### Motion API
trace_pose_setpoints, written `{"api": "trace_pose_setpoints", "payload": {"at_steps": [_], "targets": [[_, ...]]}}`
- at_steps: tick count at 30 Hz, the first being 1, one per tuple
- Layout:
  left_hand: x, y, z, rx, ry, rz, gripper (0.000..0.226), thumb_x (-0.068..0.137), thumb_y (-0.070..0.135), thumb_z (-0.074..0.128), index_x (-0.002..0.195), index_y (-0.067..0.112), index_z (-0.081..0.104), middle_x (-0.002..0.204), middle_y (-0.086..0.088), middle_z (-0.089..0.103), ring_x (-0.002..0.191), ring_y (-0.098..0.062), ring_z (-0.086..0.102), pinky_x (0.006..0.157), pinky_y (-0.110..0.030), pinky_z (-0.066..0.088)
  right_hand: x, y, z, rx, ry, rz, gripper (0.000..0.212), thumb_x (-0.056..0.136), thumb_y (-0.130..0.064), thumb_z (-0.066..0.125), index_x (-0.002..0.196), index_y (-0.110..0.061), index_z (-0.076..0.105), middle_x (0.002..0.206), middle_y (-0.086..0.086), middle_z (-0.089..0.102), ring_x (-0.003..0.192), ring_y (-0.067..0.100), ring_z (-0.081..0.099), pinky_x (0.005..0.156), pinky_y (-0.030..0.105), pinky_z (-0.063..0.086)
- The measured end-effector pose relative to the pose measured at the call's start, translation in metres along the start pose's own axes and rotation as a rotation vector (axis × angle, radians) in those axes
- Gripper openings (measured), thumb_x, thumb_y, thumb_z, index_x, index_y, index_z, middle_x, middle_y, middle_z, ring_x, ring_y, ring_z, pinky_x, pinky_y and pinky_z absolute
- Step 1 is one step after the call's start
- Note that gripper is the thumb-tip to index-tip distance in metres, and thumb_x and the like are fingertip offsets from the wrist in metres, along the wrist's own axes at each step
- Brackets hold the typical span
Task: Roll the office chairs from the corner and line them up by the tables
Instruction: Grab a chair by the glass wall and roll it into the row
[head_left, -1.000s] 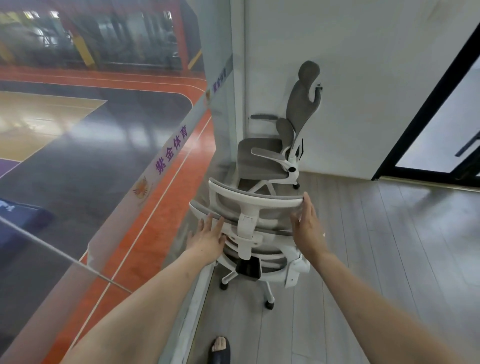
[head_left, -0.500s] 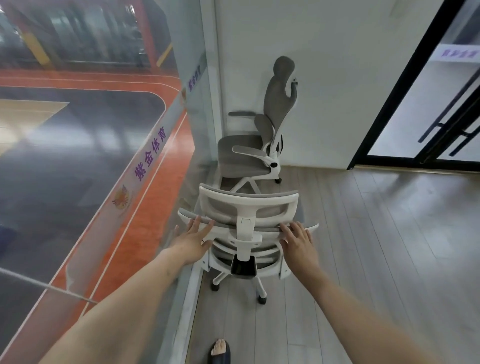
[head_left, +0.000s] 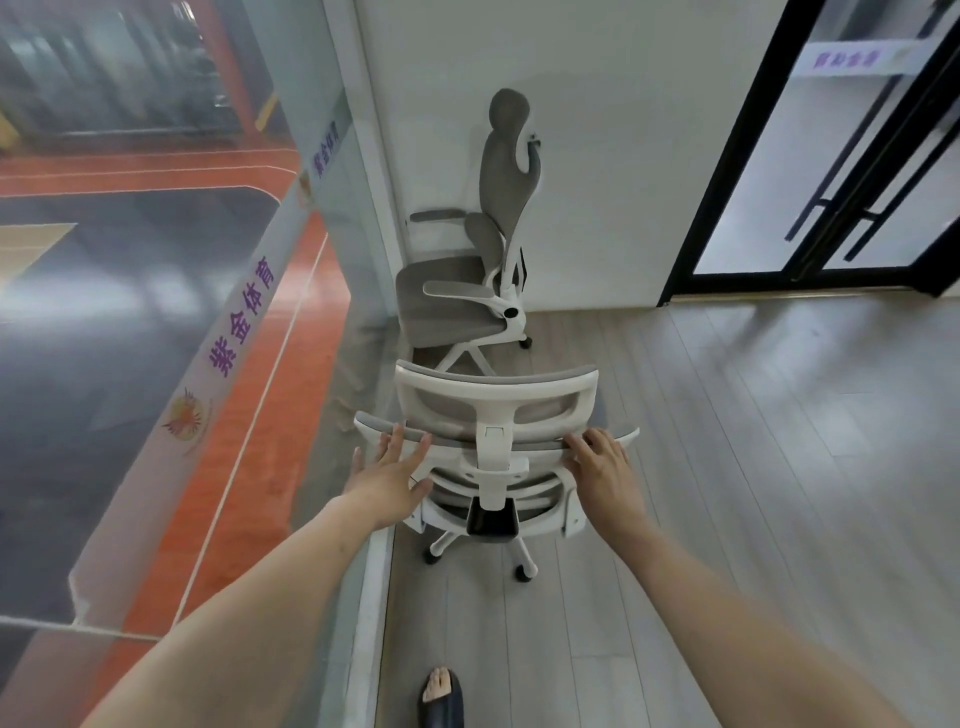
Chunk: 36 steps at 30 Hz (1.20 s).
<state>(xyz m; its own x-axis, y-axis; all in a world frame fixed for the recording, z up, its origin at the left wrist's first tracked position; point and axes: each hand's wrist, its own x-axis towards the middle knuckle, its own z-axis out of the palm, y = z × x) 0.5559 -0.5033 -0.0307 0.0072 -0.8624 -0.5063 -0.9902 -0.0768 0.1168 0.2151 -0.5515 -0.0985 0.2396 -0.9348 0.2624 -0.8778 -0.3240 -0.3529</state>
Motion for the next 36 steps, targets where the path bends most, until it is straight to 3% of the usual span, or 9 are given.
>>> {"api": "trace_pose_setpoints", "payload": {"at_steps": [9,16,21,26,32,36], "targets": [[0.020,0.104,-0.003,0.042,-0.024,0.154,0.071,0.107,0.059,0.031,0.160,0.048,-0.015,0.167,0.000,-0.032,0.157,-0.024,-0.021,0.126,-0.059,-0.007,-0.058,0.077,-0.048,-0.070,0.087,0.165,0.029,0.089,-0.009,0.073,0.115,-0.015,0.062,0.108,0.004,0.058,0.110,0.029,0.055,0.091,0.044,0.051],[0.036,0.207,-0.004,0.156,-0.033,0.399,0.072,0.105,0.059,0.031,0.163,0.044,-0.009,0.168,-0.002,-0.030,0.158,-0.026,-0.019,0.124,-0.066,-0.002,-0.133,0.128,-0.097,-0.097,0.166,0.420,0.030,0.089,-0.006,0.073,0.116,-0.014,0.062,0.115,0.005,0.056,0.111,0.031,0.055,0.091,0.045,0.050],[0.043,0.294,-0.001,0.295,-0.040,0.591,0.068,0.106,0.061,0.024,0.164,0.040,-0.006,0.171,-0.007,-0.023,0.159,-0.029,-0.015,0.124,-0.066,0.001,-0.200,0.151,-0.126,-0.154,0.239,0.682,0.029,0.097,-0.021,0.066,0.125,-0.016,0.060,0.125,0.004,0.056,0.125,0.032,0.051,0.095,0.049,0.051],[0.044,0.380,0.017,0.380,-0.059,0.796,0.069,0.104,0.066,0.023,0.164,0.043,-0.003,0.172,-0.005,-0.021,0.159,-0.029,-0.016,0.121,-0.071,-0.003,-0.276,0.162,-0.153,-0.294,0.216,0.890,0.061,0.088,-0.020,0.074,0.144,-0.015,0.052,0.148,0.012,0.050,0.145,0.037,0.038,0.116,0.050,0.038],[0.010,0.497,0.050,0.485,-0.110,1.010,0.071,0.103,0.068,0.024,0.164,0.043,-0.001,0.172,-0.005,-0.021,0.159,-0.029,-0.015,0.122,-0.070,-0.002,-0.374,0.177,-0.178,-0.297,0.254,1.183,0.068,0.101,-0.038,0.058,0.161,-0.022,0.030,0.169,0.012,0.024,0.159,0.031,0.011,0.126,0.051,0.020],[-0.028,0.576,0.080,0.557,-0.139,1.126,0.070,0.102,0.070,0.020,0.163,0.045,-0.003,0.171,-0.002,-0.024,0.159,-0.026,-0.016,0.120,-0.073,-0.004,-0.433,0.194,-0.197,-0.310,0.374,1.323,0.066,0.102,-0.044,0.057,0.160,-0.024,0.031,0.172,0.014,0.013,0.160,0.031,0.003,0.127,0.051,0.019]]}}
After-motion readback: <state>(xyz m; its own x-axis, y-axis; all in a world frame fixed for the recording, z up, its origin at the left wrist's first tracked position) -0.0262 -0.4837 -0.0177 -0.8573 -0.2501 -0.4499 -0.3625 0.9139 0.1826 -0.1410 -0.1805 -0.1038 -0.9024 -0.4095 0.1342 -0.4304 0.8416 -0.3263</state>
